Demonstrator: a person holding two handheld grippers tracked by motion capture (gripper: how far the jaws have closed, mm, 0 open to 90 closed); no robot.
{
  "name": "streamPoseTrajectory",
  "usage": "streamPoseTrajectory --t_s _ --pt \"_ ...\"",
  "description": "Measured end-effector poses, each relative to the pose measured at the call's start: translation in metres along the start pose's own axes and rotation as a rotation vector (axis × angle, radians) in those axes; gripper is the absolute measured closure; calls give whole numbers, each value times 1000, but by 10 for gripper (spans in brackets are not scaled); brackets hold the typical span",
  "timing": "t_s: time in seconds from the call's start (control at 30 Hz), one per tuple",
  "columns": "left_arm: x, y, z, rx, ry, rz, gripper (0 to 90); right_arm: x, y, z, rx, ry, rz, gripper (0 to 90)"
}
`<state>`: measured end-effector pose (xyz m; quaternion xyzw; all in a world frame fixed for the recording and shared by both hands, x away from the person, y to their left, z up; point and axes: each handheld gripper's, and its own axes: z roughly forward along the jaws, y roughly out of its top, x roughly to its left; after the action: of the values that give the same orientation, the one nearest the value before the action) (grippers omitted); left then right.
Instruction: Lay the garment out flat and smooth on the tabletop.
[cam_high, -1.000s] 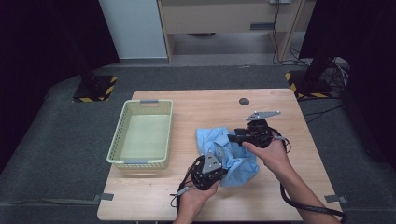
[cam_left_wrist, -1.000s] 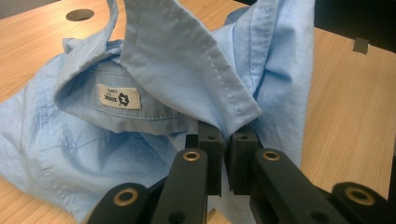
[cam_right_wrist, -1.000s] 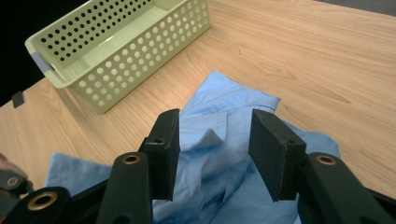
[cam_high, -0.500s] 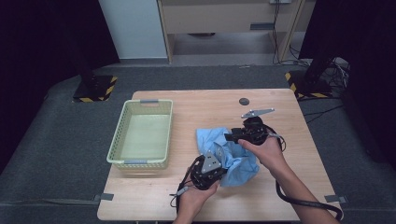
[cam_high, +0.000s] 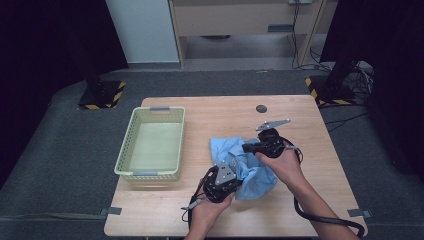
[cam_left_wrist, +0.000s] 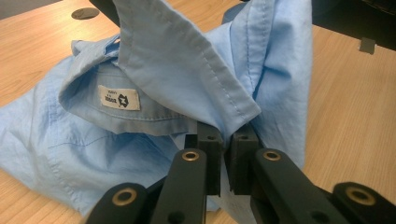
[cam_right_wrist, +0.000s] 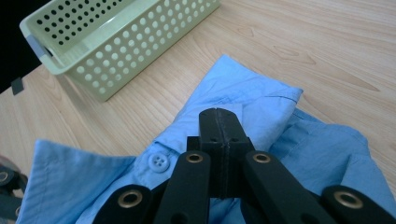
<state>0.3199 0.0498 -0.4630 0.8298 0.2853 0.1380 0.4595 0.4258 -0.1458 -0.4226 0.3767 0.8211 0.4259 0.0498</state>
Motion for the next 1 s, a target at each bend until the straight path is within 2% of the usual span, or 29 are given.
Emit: streamPoseTrajectory --t_s 0.13,0.27,0.37,0.47,0.63,0.77,0.83,1.0 --pt "-1 1 0 0 -2 3 866 2 1 -1 0 -1 -6 900" --pt "-2 1 0 -2 -2 6 865 -1 3 0 -14 -23 10 702" --pt "-2 1 0 0 -4 7 865 -2 5 0 -13 -51 21 623" --pt "-2 2 0 0 -5 8 865 -6 5 0 -10 -60 47 591" --pt "-2 2 0 0 -4 9 865 -7 1 5 33 -31 71 625" --pt "-2 1 1 1 -2 9 865 -7 -1 5 29 28 89 808" --pt "-1 1 0 0 -1 7 865 -6 -1 4 24 41 87 891" --pt "-1 1 0 0 0 6 863 -2 -1 3 24 41 60 900"
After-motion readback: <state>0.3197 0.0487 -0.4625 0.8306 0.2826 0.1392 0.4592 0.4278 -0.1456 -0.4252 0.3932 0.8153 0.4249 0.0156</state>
